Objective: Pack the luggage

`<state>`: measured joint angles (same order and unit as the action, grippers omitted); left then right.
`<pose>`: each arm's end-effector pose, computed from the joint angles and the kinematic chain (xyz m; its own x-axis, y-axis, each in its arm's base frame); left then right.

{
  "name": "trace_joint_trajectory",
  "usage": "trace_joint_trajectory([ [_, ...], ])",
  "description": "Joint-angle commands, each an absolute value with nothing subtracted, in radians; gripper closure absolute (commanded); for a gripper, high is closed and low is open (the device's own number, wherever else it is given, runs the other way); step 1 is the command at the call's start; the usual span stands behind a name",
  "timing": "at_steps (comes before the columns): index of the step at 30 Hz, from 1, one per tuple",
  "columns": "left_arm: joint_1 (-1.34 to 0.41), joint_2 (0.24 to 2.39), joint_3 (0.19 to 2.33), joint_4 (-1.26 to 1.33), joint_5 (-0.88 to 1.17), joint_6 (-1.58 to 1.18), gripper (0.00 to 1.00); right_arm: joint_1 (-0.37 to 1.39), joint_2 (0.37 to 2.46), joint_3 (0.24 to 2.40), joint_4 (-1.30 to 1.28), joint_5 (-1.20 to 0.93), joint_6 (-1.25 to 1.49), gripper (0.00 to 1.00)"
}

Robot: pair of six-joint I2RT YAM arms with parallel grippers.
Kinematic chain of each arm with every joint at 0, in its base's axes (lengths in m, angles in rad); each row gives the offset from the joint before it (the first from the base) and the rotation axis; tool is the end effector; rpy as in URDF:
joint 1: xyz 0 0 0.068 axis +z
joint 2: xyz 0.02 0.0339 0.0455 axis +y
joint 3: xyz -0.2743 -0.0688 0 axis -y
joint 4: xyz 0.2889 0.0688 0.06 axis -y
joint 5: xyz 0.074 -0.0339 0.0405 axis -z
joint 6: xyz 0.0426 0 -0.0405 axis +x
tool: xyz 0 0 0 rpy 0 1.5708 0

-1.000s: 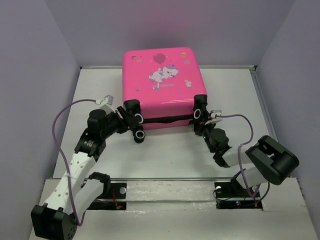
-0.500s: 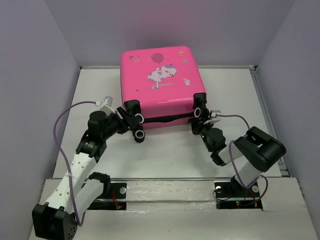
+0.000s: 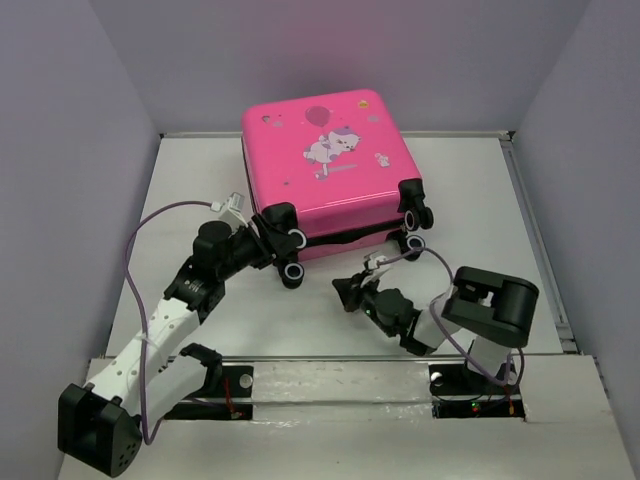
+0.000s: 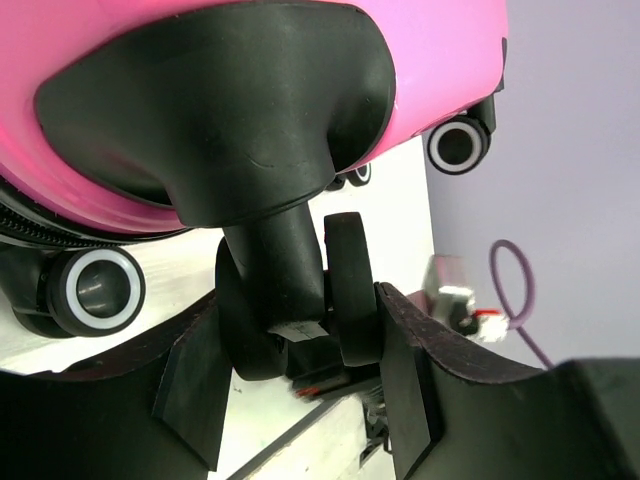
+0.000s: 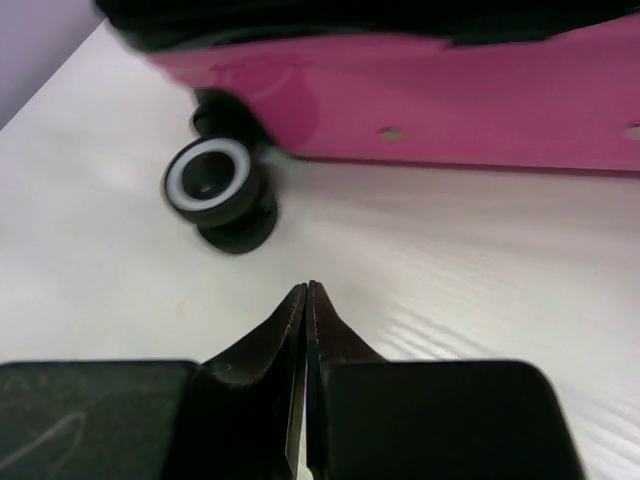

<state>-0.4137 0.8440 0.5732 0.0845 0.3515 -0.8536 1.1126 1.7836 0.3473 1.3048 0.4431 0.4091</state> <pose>0.2177 -0.1116 0.2779 -0.6294 -0.4964 -0.5978 0.3239 0.5317 -0.7825 0.1436 0.2499 0.0886 -0.3007 0.2027 -0.9319 -0.5478 0.7632 0.3428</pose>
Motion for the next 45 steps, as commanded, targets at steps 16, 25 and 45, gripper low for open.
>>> trace_joint_trajectory([
  [16,-0.433,0.726,0.732,0.302,0.379,-0.793,0.94,0.367,1.344,0.101,1.41,-0.213,0.404,0.56],
  [25,-0.433,0.709,0.721,0.302,0.399,-0.802,0.94,0.319,1.486,0.155,1.514,-0.219,0.39,0.43],
  [45,-0.434,0.652,0.663,0.215,0.391,-0.799,0.94,0.307,1.509,0.239,1.554,-0.143,0.278,0.57],
])
